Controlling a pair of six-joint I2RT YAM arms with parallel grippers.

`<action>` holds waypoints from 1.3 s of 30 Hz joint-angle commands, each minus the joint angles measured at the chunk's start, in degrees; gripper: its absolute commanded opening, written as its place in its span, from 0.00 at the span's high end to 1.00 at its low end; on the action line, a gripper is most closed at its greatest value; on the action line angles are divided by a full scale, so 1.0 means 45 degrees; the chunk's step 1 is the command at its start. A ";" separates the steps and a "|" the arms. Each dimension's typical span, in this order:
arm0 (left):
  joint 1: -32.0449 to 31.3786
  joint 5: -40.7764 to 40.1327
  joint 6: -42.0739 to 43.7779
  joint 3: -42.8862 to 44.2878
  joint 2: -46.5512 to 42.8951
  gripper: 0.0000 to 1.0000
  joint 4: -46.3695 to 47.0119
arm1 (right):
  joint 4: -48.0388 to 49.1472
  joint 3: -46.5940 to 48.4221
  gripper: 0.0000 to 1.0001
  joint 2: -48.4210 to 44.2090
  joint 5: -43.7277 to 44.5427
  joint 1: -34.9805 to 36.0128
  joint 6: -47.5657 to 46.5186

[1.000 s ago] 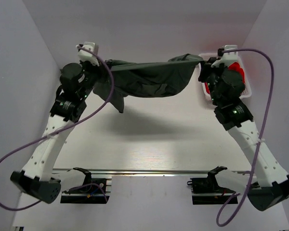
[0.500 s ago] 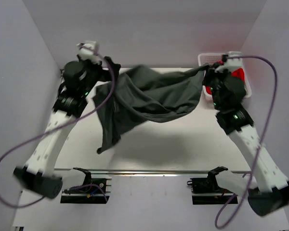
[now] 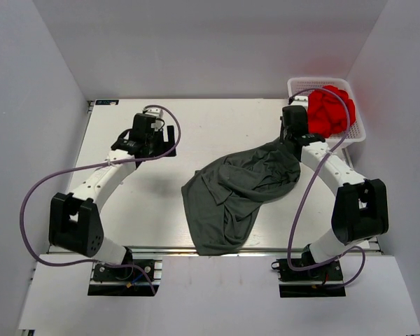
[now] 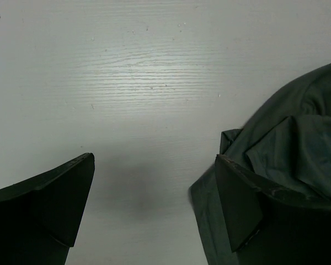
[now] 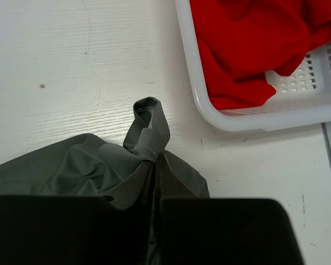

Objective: Fold and stack the t-shirts
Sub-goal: Flatten out the tshirt

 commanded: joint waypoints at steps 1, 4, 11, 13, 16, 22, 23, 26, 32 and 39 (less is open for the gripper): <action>-0.0261 0.0733 -0.0253 -0.0586 -0.0577 0.00 0.0489 | -0.0268 0.0413 0.98 0.0204 -0.0327 -0.0081 0.0350; -0.0262 0.2623 0.0135 -0.0977 -0.0186 0.00 0.0954 | -0.0386 0.0355 1.00 0.0283 -0.0230 -0.0081 0.0370; -0.1334 0.5285 0.0898 -0.1156 0.1144 0.05 0.1641 | -0.0347 0.0414 1.00 0.0400 -0.0308 -0.0120 0.0467; -0.2173 0.5695 0.1384 -0.1018 0.1513 0.06 0.1641 | -0.0347 0.0355 1.00 0.0459 -0.0152 -0.0159 0.0506; -0.3228 0.5950 0.1874 -0.0764 0.1904 0.08 0.1368 | -0.0386 0.0277 1.00 0.0595 -0.0132 -0.0198 0.0624; -0.4926 0.5678 0.2872 -0.1116 0.2179 0.17 0.0879 | -0.0502 0.0315 1.00 0.0869 -0.0209 -0.0355 0.0838; -0.5124 0.5367 0.3027 -0.1000 0.2391 0.18 0.0763 | -0.0581 0.0354 1.00 0.0927 -0.0268 -0.0355 0.0858; -0.5691 0.4605 0.3028 -0.0591 0.2939 0.18 0.0762 | -0.0601 0.0355 1.00 0.0986 -0.0366 -0.0471 0.0878; -0.6394 0.3609 0.3028 0.0308 0.4012 0.19 0.0391 | -0.0582 0.0257 1.00 0.0889 -0.0406 -0.0550 0.0916; -0.6512 0.1908 0.2559 0.0916 0.4269 0.51 0.0098 | -0.0601 0.0179 1.00 0.0850 -0.0640 -0.0647 0.0936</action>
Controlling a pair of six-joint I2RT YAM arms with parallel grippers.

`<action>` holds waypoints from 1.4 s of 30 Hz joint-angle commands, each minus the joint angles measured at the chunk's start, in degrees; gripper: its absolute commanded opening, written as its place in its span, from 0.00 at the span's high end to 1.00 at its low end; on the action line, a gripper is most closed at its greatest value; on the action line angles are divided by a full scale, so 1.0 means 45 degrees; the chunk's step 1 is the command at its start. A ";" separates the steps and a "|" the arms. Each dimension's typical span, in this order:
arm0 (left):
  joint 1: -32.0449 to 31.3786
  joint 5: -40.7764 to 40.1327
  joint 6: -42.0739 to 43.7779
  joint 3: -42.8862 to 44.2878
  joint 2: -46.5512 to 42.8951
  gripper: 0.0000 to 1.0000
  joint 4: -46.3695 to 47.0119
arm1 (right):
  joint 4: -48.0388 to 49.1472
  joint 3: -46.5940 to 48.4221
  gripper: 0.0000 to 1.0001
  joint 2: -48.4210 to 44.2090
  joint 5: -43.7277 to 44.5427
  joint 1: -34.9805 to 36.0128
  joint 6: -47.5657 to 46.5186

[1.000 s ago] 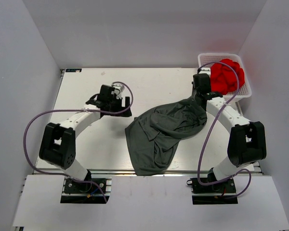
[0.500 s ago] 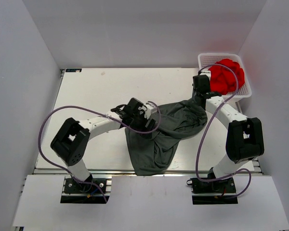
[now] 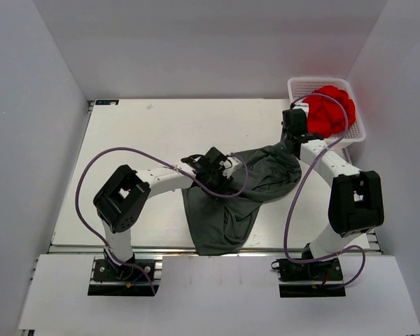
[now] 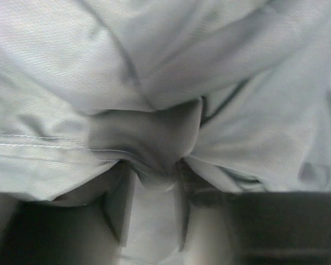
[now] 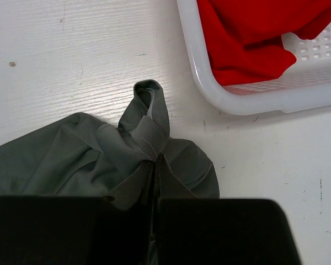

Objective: Fold and stack the t-shirts
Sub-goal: Flatten out the tshirt

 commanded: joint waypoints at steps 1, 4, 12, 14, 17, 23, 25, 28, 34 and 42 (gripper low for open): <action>-0.0023 -0.1153 -0.0311 0.0575 -0.0238 0.60 -0.0179 | 0.0098 0.0160 1.00 -0.0156 -0.0096 -0.0075 0.0203; -0.0023 -0.1154 -0.0157 0.0576 -0.0239 0.76 -0.0042 | 0.0060 0.0140 1.00 -0.0234 -0.0095 -0.0113 0.0106; 0.0249 -0.2084 -0.0349 0.0692 -0.0511 1.00 0.0075 | 0.0079 0.0140 1.00 -0.0507 -0.0193 -0.0152 0.0027; 0.0250 -0.3353 -0.0836 0.0867 -0.1175 1.00 -0.0060 | 0.0118 0.0314 1.00 -0.0858 -0.0135 -0.0133 -0.0051; 0.0367 -0.6771 -0.1015 0.1687 -0.1935 1.00 -0.0353 | 0.0293 0.0724 1.00 -0.1734 0.0216 -0.0152 -0.0479; 0.0757 -1.1125 -0.1153 0.4496 -0.2486 1.00 -0.1330 | 0.0722 0.2050 1.00 -0.3276 0.1424 -0.0152 -0.1222; 0.0893 -1.1873 -0.0666 0.5007 -0.3048 1.00 -0.1448 | 0.1015 0.2306 1.00 -0.3785 0.1486 -0.0152 -0.1862; 0.1031 -1.3046 0.0676 0.5303 -0.3966 1.00 -0.0129 | 0.1406 0.3125 1.00 -0.4625 0.1331 -0.0152 -0.2354; 0.1031 -1.3984 0.3551 0.4582 -0.7111 1.00 0.3371 | 0.1621 0.4745 1.00 -0.5585 0.1622 -0.0114 -0.3467; 0.1031 -1.5822 0.6464 0.4404 -0.9086 1.00 0.6247 | 0.2462 0.6838 1.00 -0.5858 0.4280 -0.0152 -0.5653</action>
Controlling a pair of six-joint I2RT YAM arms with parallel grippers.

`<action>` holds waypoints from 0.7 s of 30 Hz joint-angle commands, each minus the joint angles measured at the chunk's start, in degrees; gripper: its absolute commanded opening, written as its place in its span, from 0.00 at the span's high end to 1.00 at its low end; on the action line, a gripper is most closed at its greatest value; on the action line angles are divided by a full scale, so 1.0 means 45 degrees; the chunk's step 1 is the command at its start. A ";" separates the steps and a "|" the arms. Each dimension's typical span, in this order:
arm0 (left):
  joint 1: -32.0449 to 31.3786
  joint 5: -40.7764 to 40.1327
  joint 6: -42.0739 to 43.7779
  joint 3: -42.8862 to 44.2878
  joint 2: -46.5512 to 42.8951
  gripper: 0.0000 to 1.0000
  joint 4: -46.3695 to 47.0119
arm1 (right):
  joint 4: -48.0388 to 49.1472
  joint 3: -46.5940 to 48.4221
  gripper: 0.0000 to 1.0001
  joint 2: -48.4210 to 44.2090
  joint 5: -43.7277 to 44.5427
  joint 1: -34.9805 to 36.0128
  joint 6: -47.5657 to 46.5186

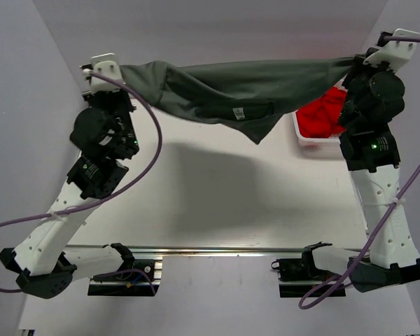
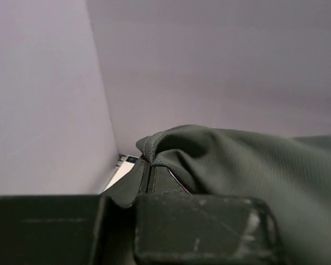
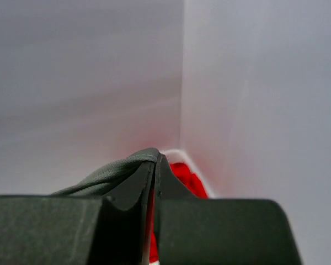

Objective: Fold and stack the t-shirts
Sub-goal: Flatten out the tshirt

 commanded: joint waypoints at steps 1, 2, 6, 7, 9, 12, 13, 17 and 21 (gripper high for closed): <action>0.0026 -0.0949 0.1468 0.0173 -0.0382 1.00 0.1113 | 0.0922 0.0893 1.00 -0.0694 0.1007 -0.0051 -0.1338; 0.0026 -0.0698 0.1468 0.0310 -0.0577 1.00 0.1113 | 0.0845 0.1049 1.00 -0.0795 0.0830 -0.0050 -0.1319; 0.0026 0.0746 0.0398 0.0448 -0.1768 1.00 -0.0053 | 0.0181 0.1129 1.00 -0.1848 -0.0456 0.0008 -0.1086; 0.0026 0.1079 0.0161 0.0448 -0.2273 1.00 -0.0272 | 0.0103 0.1032 1.00 -0.2218 -0.0635 0.0008 -0.0911; 0.0026 0.1880 -0.0326 0.0448 -0.2726 1.00 -0.0720 | 0.0043 0.0643 1.00 -0.2902 -0.1452 0.0008 -0.0792; 0.0026 0.2878 -0.0603 0.0313 -0.3176 1.00 -0.0976 | -0.0172 0.0330 1.00 -0.3257 -0.2412 -0.0031 -0.0480; 0.0026 0.2879 -0.0603 0.0311 -0.3177 1.00 -0.0977 | -0.0249 0.0231 1.00 -0.3315 -0.2530 -0.0050 -0.0344; 0.0026 0.1964 -0.0409 0.0137 -0.2417 1.00 -0.0686 | -0.0015 -0.0296 1.00 -0.2985 -0.2338 -0.0011 -0.0148; 0.0026 0.0635 0.0276 -0.0138 -0.1246 1.00 0.0389 | -0.0015 -0.0804 1.00 -0.2262 -0.2004 -0.0031 0.0222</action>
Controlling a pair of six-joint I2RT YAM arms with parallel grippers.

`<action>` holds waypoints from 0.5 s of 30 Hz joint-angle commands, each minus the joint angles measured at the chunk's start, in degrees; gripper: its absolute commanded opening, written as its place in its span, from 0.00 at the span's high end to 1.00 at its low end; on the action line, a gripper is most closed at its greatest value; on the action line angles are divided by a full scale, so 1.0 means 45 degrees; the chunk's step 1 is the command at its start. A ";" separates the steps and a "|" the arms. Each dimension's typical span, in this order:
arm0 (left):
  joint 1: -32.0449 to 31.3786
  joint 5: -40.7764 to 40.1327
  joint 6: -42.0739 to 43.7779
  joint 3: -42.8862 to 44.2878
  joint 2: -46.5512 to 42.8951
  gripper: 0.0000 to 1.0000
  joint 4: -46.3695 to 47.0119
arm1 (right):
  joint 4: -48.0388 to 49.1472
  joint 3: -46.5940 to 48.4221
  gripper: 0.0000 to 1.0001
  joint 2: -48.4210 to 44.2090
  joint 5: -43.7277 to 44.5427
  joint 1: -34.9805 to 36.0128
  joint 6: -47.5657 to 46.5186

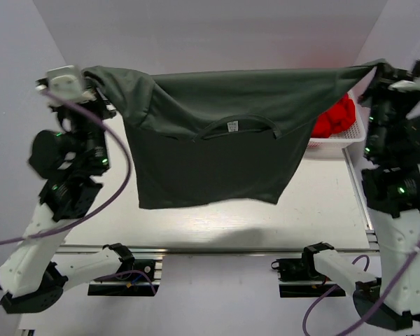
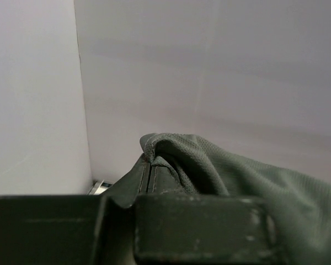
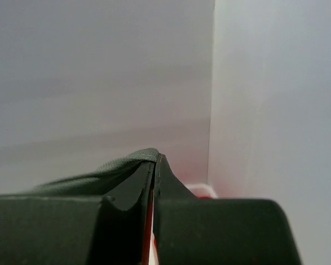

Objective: Fold and stack the t-shirts
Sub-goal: Flatten out the tshirt

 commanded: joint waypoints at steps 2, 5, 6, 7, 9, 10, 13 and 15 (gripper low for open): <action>0.0060 -0.1471 0.0607 -0.0964 0.1564 1.00 0.0986 | 0.0048 -0.1448 1.00 0.1136 0.0328 -0.0104 0.0733; 0.0195 -0.1784 -0.0108 -0.2525 0.2207 1.00 0.1575 | 0.0535 -0.3283 1.00 0.1506 -0.0511 -0.0142 0.2057; 0.0197 -0.1784 -0.0386 -0.3303 0.2462 1.00 0.1577 | 0.0749 -0.3616 1.00 0.1759 -0.1016 -0.0085 0.2315; 0.0487 -0.1784 -0.0756 -0.3601 0.2794 1.00 0.1577 | 0.1002 -0.4315 1.00 0.2167 -0.1137 -0.0084 0.2569; 0.0859 -0.1784 -0.2336 -0.3954 0.3729 1.00 0.0605 | 0.1394 -0.5392 1.00 0.3063 -0.1159 -0.0104 0.3213; 0.1402 -0.1784 -0.2884 -0.3955 0.4914 1.00 0.0213 | 0.1395 -0.5512 1.00 0.3862 -0.1022 -0.0104 0.3332; 0.2710 -0.1104 -0.4663 -0.3333 0.7511 1.00 -0.1174 | 0.1632 -0.5086 1.00 0.6844 -0.0301 -0.0123 0.3102; 0.3299 -0.0247 -0.4958 -0.2555 0.8709 1.00 -0.1293 | 0.1591 -0.3896 1.00 0.7772 -0.0025 -0.0103 0.2692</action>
